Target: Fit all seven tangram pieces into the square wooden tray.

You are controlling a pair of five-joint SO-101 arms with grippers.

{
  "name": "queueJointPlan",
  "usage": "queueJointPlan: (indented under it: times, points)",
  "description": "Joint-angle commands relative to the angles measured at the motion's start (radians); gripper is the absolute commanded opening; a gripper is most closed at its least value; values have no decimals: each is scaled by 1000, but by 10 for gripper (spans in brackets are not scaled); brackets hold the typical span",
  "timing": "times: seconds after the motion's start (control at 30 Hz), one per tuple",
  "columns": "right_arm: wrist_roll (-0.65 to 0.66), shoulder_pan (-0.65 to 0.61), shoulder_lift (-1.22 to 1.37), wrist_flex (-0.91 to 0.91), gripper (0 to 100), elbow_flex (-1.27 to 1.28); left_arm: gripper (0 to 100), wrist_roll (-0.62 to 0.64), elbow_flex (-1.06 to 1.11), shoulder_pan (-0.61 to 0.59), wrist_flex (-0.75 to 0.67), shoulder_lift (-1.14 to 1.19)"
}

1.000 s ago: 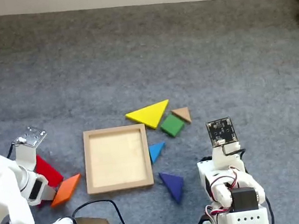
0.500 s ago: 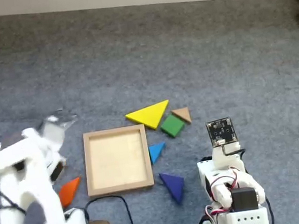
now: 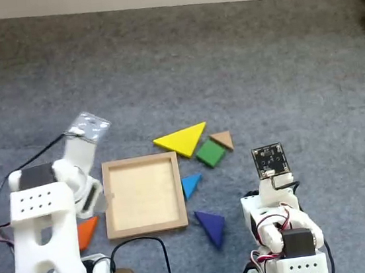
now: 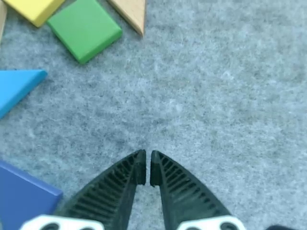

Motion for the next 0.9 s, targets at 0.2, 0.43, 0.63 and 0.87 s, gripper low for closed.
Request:
queueJointPlan:
  times: [0.2, 0.43, 0.63, 0.87]
  points:
    - [8, 10, -13, 7, 33, 148, 282, 17, -31, -249, -35, -21]
    - [8, 10, -13, 7, 33, 148, 321, 21, -30, -282, -54, -18]
    - [8, 10, -13, 7, 33, 148, 321, 25, -87, -306, -115, 196]
    - [8, 10, -13, 7, 33, 148, 319, 21, -303, -352, -109, 582]
